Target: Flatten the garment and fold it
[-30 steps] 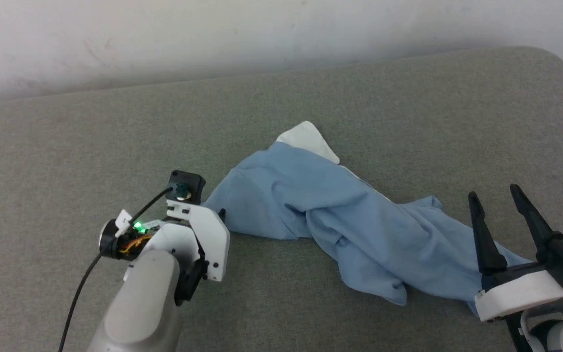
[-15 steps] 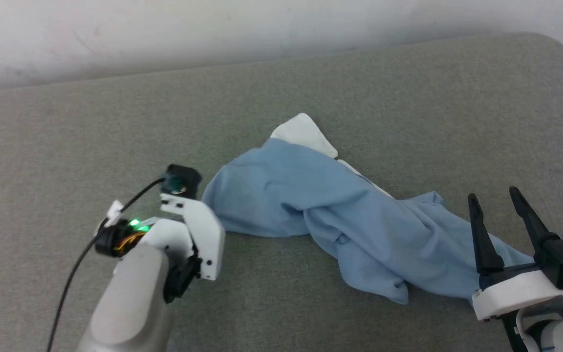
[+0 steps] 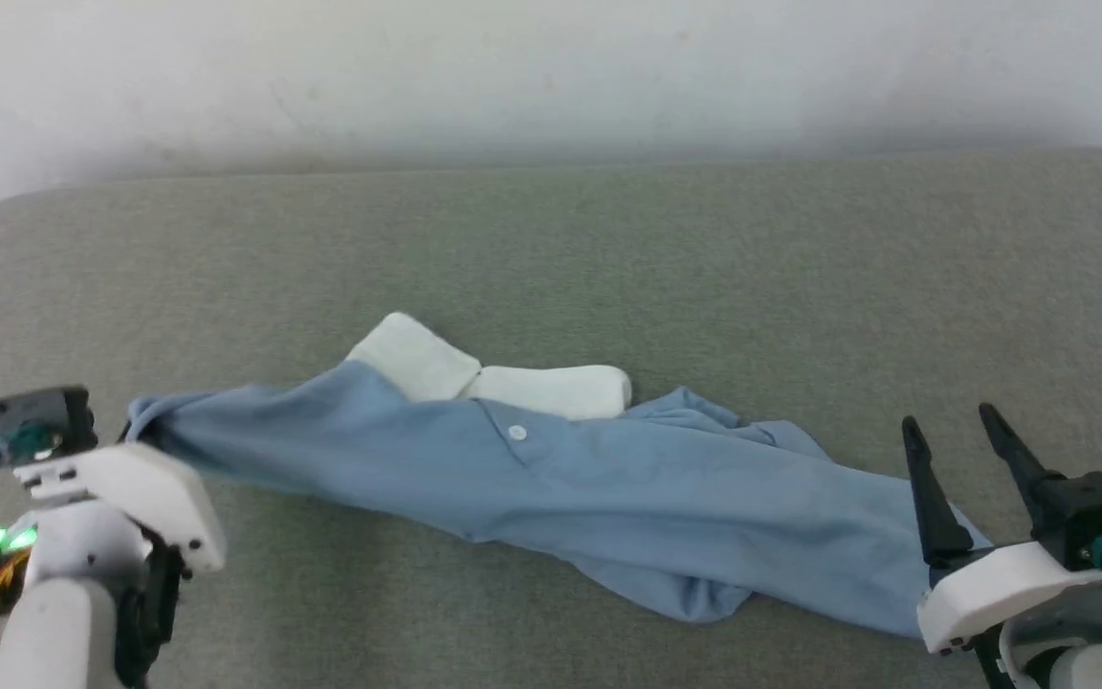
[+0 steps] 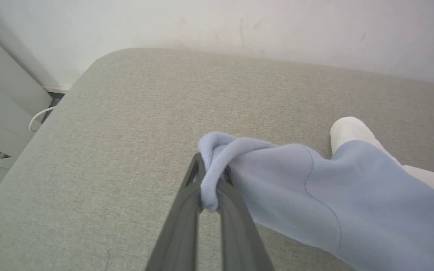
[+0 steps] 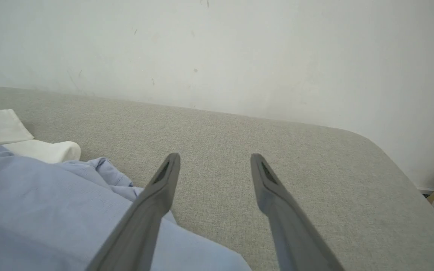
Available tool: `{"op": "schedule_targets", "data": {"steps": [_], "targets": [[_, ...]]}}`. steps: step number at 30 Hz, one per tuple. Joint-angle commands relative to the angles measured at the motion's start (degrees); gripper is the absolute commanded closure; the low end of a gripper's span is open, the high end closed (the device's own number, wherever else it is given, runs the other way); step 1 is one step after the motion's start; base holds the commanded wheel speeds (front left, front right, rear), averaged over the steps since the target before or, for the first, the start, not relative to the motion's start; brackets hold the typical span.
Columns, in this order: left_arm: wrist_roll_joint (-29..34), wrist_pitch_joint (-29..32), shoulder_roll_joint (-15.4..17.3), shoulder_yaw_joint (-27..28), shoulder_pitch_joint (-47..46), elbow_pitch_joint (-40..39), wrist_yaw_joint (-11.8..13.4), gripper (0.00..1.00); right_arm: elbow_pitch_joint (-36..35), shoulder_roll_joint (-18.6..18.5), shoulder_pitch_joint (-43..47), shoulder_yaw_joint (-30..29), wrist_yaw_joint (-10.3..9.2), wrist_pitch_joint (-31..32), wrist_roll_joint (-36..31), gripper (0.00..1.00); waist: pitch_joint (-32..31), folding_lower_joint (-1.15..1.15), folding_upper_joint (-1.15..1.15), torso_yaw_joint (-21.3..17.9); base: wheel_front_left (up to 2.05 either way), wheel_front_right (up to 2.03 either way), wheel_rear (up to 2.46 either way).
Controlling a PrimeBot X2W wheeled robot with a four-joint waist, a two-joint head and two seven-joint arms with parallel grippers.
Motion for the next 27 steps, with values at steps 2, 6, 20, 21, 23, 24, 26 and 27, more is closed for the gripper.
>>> {"op": "schedule_targets", "data": {"steps": [2,6,20,21,23,24,26,27], "targets": [[-0.26,-1.55,-0.09,0.81,2.34,0.02,0.85,1.00,0.67,-0.16,0.65,0.56,-0.05,1.10,0.13,0.00,-1.36,0.01,0.00,2.30,0.00,0.00,0.00],[-0.21,-6.15,-1.52,0.08,4.06,1.27,0.65,0.00,1.70,-0.67,0.90,2.11,-0.05,2.98,0.79,0.00,-2.06,0.01,0.00,3.69,0.00,0.00,0.00],[3.04,-38.81,-7.07,-7.11,8.76,-0.54,-6.85,0.00,1.05,-14.56,-7.38,13.29,-0.05,23.51,15.11,0.00,-3.32,0.01,0.00,11.58,0.00,0.00,0.00],[3.72,-39.16,-7.55,-7.80,9.39,-0.77,-6.97,0.00,1.28,-16.22,-8.58,14.72,-0.05,25.67,16.24,0.00,-3.12,0.01,0.00,12.26,0.00,0.00,0.00],[4.53,-39.44,-8.62,-8.85,10.39,-1.37,-7.19,0.00,2.26,-18.33,-11.05,17.23,-0.05,29.94,19.90,0.00,-2.57,0.01,0.00,13.60,0.00,0.00,0.00],[4.77,-39.48,-9.10,-9.28,10.68,-1.69,-7.46,0.00,2.92,-19.23,-12.34,18.58,-0.05,31.97,21.89,0.00,-2.29,0.01,0.00,14.30,0.00,0.00,0.00],[5.73,-39.50,-9.67,-10.74,11.16,-1.70,-8.37,0.00,4.61,-21.38,-14.94,21.19,-0.05,35.62,24.89,0.00,-1.67,0.01,0.00,15.83,0.00,0.00,0.00],[6.10,-39.51,-9.95,-11.30,11.26,-1.65,-8.66,0.00,5.66,-22.41,-16.27,22.33,-0.05,37.07,25.97,0.00,-1.36,0.01,0.00,16.57,0.00,0.00,0.00]]}}
